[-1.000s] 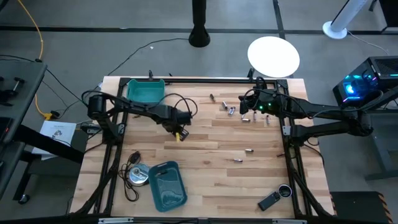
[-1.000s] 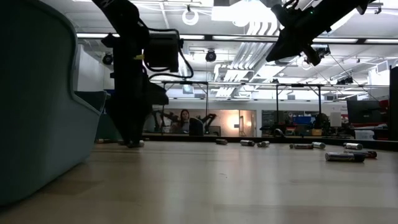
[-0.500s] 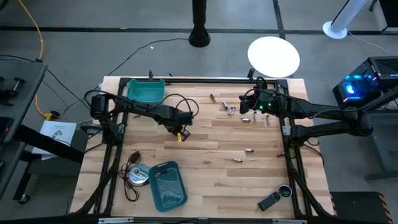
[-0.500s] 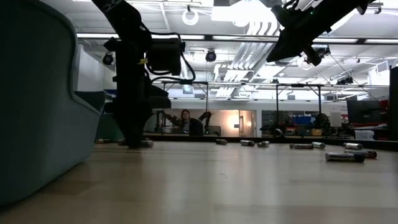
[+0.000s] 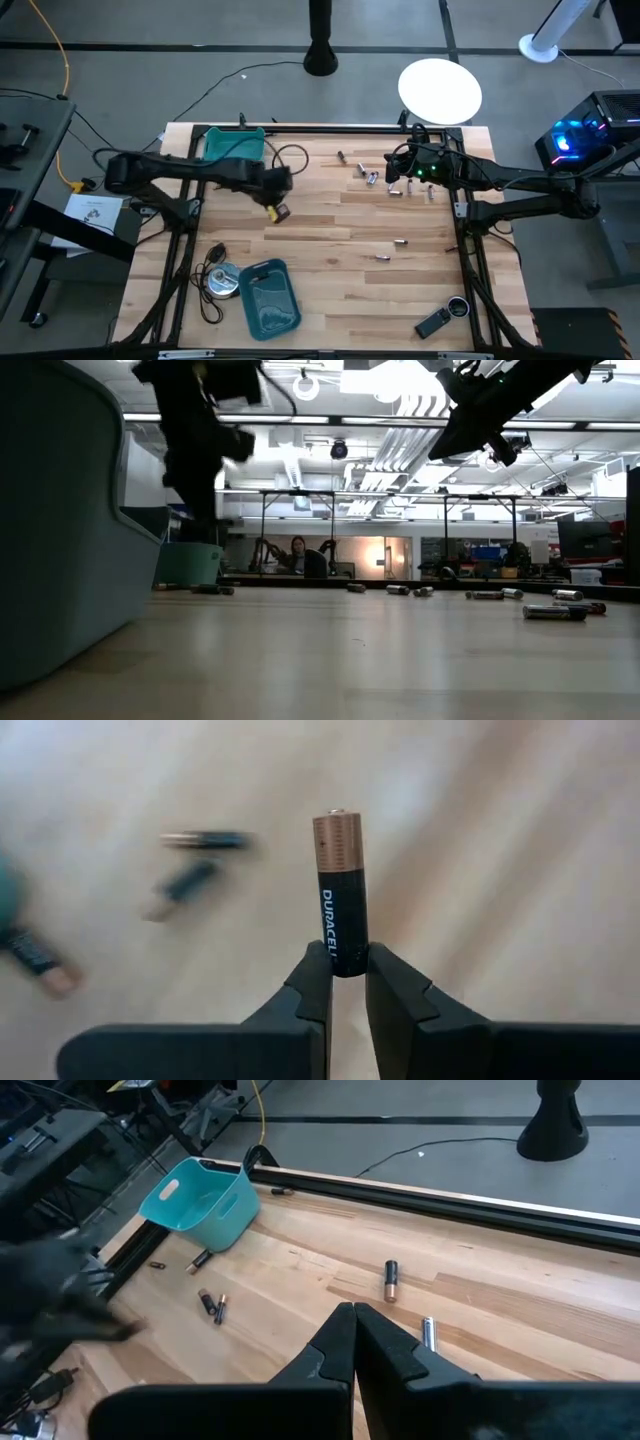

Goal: Sort batteries
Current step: Put the black battery into the blue bin

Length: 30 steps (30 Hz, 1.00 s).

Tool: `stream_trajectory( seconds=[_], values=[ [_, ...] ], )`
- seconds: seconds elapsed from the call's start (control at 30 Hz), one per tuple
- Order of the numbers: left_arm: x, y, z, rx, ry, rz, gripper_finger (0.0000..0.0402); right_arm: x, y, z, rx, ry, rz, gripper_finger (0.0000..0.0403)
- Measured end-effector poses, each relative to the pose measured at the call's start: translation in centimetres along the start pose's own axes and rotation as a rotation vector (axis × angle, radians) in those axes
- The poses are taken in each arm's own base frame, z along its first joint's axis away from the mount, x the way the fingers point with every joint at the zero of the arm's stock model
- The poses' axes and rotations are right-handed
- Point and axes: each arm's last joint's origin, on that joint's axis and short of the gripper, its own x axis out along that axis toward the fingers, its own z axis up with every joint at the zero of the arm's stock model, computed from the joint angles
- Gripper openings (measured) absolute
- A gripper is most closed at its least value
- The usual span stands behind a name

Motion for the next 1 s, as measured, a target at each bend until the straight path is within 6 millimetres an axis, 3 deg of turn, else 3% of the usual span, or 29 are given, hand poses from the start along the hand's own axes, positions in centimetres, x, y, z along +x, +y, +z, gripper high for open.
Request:
stream_trajectory(
  seconds=[0.2,0.4,0.53,0.63,0.77,0.87,1.0],
  values=[
    [-4.3,-4.0,-4.4,0.261,-0.017,-0.202,0.0026,0.0,0.0,0.0,-0.001,0.002,-0.002,0.0001],
    [-4.4,-8.7,-9.7,0.359,0.036,-0.366,0.0027,0.0,-0.1,-0.1,-0.004,0.007,-0.006,0.0001],
    [-3.7,-10.9,-11.2,0.41,0.001,-0.381,0.0066,0.0,-0.1,-0.1,-0.004,0.007,-0.006,0.0001],
    [-3.1,-10.5,-10.8,0.347,0.007,-0.316,0.011,0.0,-0.1,-0.1,-0.004,0.007,-0.006,0.0001],
    [-3.3,-8.1,-9.0,0.252,0.049,-0.205,0.0155,0.0,-0.1,-0.1,-0.003,0.007,-0.006,0.0001],
    [-3.8,-5.6,-6.6,0.233,-0.01,-0.084,0.0176,0.0,-0.1,-0.1,0.0,0.007,-0.006,0.0001],
    [-2.9,-1.9,-2.9,0.257,-0.086,0.004,0.0186,0.0,-0.1,-0.1,0.003,0.007,-0.006,0.0001]
  ],
)
